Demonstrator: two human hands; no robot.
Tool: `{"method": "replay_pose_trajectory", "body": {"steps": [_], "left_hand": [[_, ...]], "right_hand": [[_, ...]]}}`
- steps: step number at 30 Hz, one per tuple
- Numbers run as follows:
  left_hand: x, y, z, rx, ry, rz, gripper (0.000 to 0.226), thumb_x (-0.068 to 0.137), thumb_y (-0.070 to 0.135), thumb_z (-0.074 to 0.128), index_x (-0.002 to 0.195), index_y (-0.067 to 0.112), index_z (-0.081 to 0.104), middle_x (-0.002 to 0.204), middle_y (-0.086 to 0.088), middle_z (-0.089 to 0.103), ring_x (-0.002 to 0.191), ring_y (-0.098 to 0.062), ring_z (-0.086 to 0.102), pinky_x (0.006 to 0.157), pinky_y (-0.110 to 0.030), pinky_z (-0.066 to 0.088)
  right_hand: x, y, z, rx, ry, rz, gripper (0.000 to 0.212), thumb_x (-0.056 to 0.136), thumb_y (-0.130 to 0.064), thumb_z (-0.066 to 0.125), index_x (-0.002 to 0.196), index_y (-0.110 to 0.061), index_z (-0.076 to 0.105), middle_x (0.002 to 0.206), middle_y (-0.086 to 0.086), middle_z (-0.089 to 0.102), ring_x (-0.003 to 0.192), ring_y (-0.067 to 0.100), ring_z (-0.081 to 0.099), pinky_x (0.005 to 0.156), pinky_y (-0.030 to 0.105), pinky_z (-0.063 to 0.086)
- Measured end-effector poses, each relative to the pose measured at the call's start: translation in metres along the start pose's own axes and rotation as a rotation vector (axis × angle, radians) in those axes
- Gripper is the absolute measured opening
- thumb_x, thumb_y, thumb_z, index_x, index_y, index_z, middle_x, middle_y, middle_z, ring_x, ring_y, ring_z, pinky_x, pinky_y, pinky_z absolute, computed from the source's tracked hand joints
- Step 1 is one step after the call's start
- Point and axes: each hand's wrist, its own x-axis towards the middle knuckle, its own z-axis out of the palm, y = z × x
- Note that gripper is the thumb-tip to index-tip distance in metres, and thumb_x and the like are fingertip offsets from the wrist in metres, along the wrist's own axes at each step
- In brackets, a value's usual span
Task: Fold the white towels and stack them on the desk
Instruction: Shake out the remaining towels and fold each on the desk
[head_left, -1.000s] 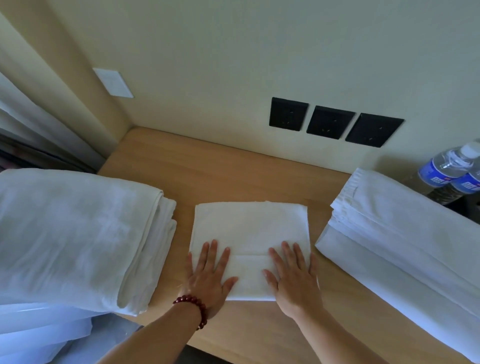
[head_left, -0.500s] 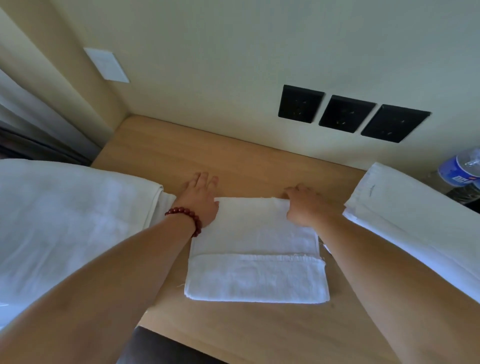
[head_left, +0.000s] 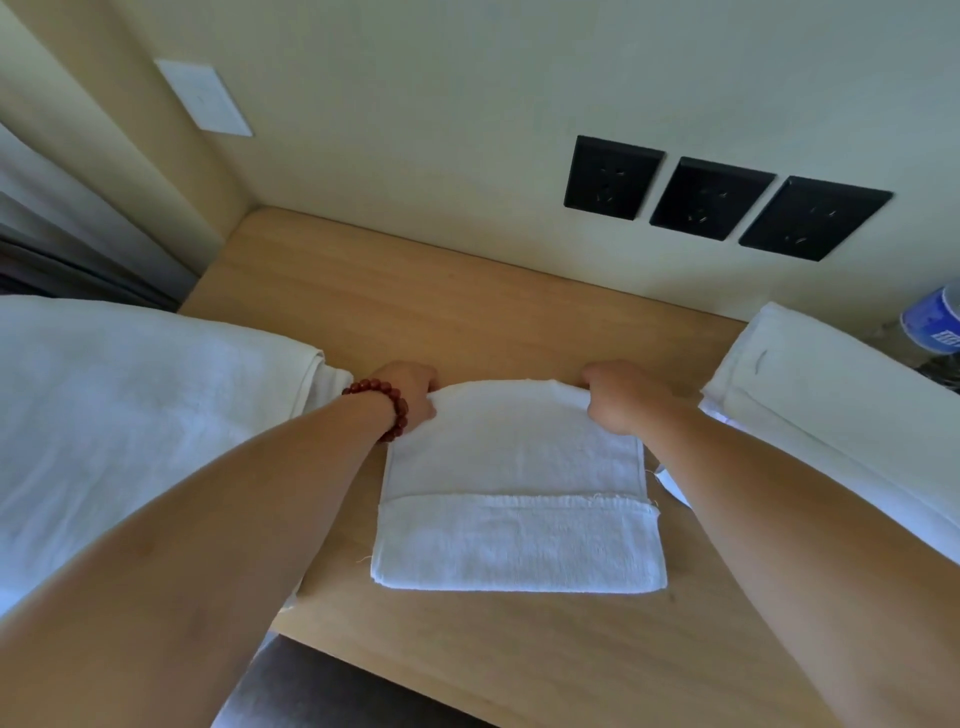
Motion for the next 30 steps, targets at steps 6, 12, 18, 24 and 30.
{"method": "replay_pose_trajectory", "body": {"steps": [6,12,18,24,30], "left_hand": [[-0.027,0.006,-0.001,0.081,0.309,0.106,0.031,0.089,-0.001,0.050,0.116,0.014,0.048,0.112,-0.007,0.052,0.077,-0.020,0.046,0.066,-0.031,0.039],[-0.070,0.010,0.012,0.193,0.468,0.255,0.052,0.084,-0.006,0.046,0.132,0.014,0.047,0.113,-0.006,0.052,0.090,-0.022,0.053,0.071,-0.032,0.044],[-0.102,-0.014,0.038,0.249,0.530,0.355,0.022,0.068,-0.013,0.065,0.079,0.006,0.064,0.083,-0.004,0.048,0.069,-0.018,0.042,0.049,-0.031,0.044],[-0.130,-0.023,0.063,0.323,0.534,0.434,0.027,0.058,-0.016,0.056,0.068,0.009,0.057,0.078,-0.009,0.052,0.064,-0.024,0.049,0.051,-0.030,0.040],[-0.138,-0.030,0.097,0.419,0.346,0.296,0.033,0.048,0.002,0.083,0.068,0.015,0.061,0.085,-0.004,0.057,0.075,-0.025,0.053,0.060,-0.036,0.045]], "right_hand": [[-0.023,0.009,0.010,-0.028,0.268,-0.042,0.017,0.090,-0.007,0.055,0.091,-0.021,0.047,0.079,-0.005,0.050,0.066,0.016,0.052,0.053,0.030,0.040],[-0.069,0.014,0.026,-0.054,0.539,-0.076,0.018,0.081,0.002,0.066,0.093,-0.011,0.060,0.083,0.003,0.058,0.065,0.021,0.051,0.049,0.028,0.033],[-0.132,0.008,0.060,-0.057,0.725,-0.230,0.036,0.055,0.008,0.079,0.079,-0.008,0.059,0.073,0.005,0.055,0.057,0.021,0.044,0.050,0.029,0.026],[-0.168,0.004,0.114,-0.097,0.701,-0.257,0.039,0.053,0.012,0.067,0.082,-0.011,0.055,0.075,0.005,0.048,0.064,0.029,0.047,0.061,0.041,0.049],[-0.186,0.002,0.144,-0.116,0.527,-0.220,0.025,0.070,-0.011,0.073,0.091,-0.015,0.061,0.084,0.000,0.054,0.072,0.024,0.053,0.061,0.034,0.048]]}}
